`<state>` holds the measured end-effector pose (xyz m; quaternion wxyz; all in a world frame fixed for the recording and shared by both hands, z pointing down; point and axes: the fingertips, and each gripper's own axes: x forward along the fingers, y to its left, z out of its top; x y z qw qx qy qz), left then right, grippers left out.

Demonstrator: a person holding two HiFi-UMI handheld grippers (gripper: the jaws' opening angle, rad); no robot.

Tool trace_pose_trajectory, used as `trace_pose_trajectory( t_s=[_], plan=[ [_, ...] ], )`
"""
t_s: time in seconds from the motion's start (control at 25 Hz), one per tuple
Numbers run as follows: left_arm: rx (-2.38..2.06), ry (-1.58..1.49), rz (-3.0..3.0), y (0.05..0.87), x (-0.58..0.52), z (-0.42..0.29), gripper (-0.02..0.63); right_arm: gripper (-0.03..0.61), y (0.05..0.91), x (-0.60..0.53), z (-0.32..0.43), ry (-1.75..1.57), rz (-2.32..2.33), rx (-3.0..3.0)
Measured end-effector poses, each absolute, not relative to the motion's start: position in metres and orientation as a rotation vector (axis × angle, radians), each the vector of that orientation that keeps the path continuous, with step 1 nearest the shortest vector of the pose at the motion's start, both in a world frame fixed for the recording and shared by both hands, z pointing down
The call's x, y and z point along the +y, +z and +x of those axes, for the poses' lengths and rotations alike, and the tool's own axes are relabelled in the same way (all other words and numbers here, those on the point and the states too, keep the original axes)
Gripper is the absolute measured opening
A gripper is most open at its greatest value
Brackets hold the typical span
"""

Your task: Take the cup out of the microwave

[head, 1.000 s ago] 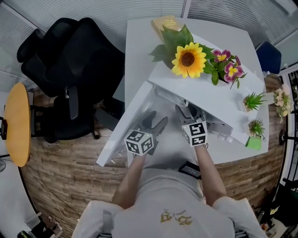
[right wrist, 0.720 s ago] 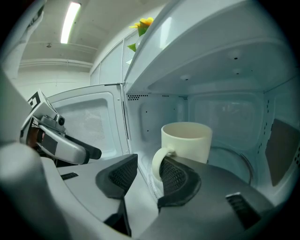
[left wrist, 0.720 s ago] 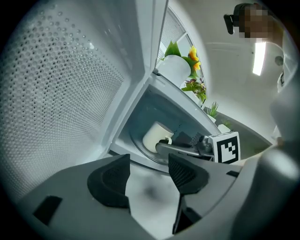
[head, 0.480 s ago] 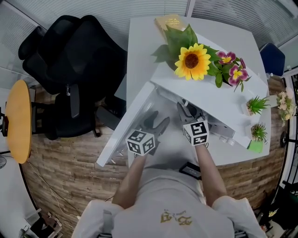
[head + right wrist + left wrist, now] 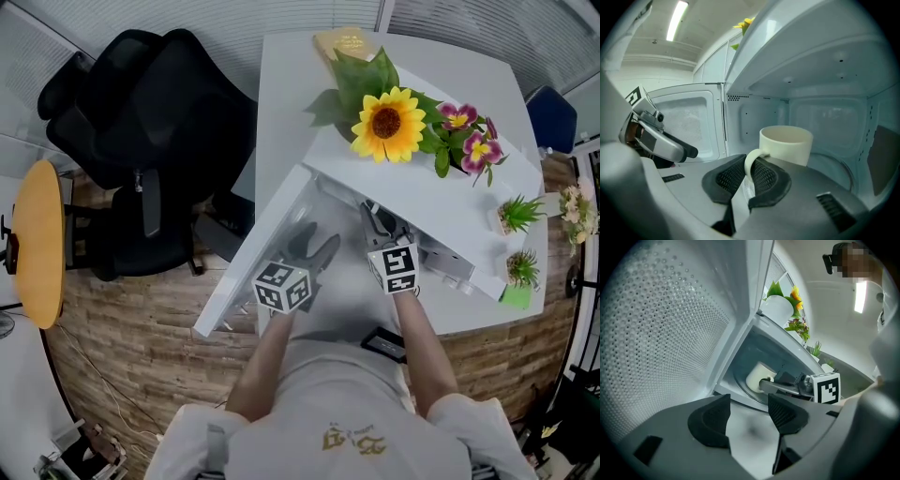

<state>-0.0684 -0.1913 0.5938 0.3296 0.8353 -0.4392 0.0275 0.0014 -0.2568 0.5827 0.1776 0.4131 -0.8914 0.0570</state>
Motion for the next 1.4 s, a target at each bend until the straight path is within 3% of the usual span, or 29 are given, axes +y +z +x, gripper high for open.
trace_pose_trajectory(
  t_s=[1.4],
  plan=[
    [-1.238,0.086,2.245,0.571,-0.193,-0.070,0.242,0.030,0.558,-0.227,0.004,0.067,1.150,-2.559]
  ],
)
